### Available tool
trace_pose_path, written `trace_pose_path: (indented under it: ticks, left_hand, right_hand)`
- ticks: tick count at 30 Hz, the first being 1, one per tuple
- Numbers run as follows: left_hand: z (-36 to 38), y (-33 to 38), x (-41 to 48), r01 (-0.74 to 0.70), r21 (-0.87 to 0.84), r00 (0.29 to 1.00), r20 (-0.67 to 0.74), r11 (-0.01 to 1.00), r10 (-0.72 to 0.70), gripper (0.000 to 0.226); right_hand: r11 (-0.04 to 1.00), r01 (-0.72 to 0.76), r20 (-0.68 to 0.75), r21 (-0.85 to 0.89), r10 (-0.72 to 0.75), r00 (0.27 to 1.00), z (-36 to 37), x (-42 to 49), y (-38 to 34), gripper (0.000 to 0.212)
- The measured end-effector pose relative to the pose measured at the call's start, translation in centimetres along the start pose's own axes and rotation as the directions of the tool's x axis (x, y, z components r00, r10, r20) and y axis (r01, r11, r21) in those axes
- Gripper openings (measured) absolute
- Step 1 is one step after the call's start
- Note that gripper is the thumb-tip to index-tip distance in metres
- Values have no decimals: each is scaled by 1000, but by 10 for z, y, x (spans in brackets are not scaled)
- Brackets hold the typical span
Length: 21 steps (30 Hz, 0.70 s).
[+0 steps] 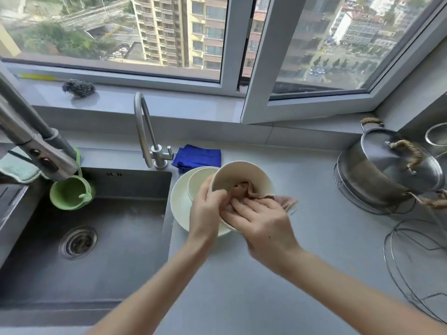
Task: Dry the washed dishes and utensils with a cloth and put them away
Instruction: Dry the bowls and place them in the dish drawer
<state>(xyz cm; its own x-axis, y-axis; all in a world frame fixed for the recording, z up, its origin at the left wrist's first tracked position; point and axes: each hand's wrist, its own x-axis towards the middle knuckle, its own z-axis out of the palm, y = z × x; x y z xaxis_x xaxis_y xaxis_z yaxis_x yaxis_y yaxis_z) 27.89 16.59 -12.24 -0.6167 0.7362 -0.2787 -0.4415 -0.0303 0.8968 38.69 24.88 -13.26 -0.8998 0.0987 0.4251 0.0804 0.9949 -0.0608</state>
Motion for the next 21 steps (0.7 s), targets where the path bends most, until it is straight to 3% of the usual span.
trace_pose_path:
  ticks: [2, 3, 6, 8, 11, 13, 15, 17, 19, 21]
  left_hand:
    - [-2, 6, 10, 11, 12, 1000, -23, 1000, -11, 34]
    - [-8, 11, 18, 46, 71, 999, -9, 996, -45, 40]
    - [-22, 26, 35, 201, 359, 963, 100, 912, -252, 74]
    - [-23, 36, 45, 188, 495, 929, 191, 848, -317, 80]
    - [-19, 38, 45, 133, 402, 924, 281, 906, -261, 71]
    - [-6, 20, 31, 53, 193, 953, 283, 980, -107, 61]
    - [12, 0, 12, -90, 0, 986, 144, 996, 89, 53]
    - [17, -3, 10, -180, -41, 981, 69, 983, 183, 46]
    - [7, 7, 18, -104, 71, 990, 105, 992, 96, 42]
    - [-7, 21, 30, 46, 293, 968, 221, 955, -114, 61]
  right_hand:
    - [989, -97, -32, 115, 102, 994, 6, -1, -17, 48]
    - [987, -69, -31, 143, 74, 997, 5, -3, -17, 48]
    - [967, 235, 54, 96, -241, 969, -7, -15, 5, 48]
    - [924, 380, 113, 28, -381, 918, -14, -14, 20, 47]
    - [905, 404, 84, -135, -396, 915, -16, -9, 33, 43]
    - [957, 243, -24, -156, -250, 968, -12, -5, 30, 41]
    - [996, 12, -145, -83, -25, 989, -2, -2, 9, 36]
    - [993, -116, -187, 14, 117, 975, 8, -2, -12, 30]
    - [999, -47, -141, 17, 49, 989, 6, -8, -11, 35]
    - [976, 212, -14, -43, -213, 977, -7, -19, 7, 42]
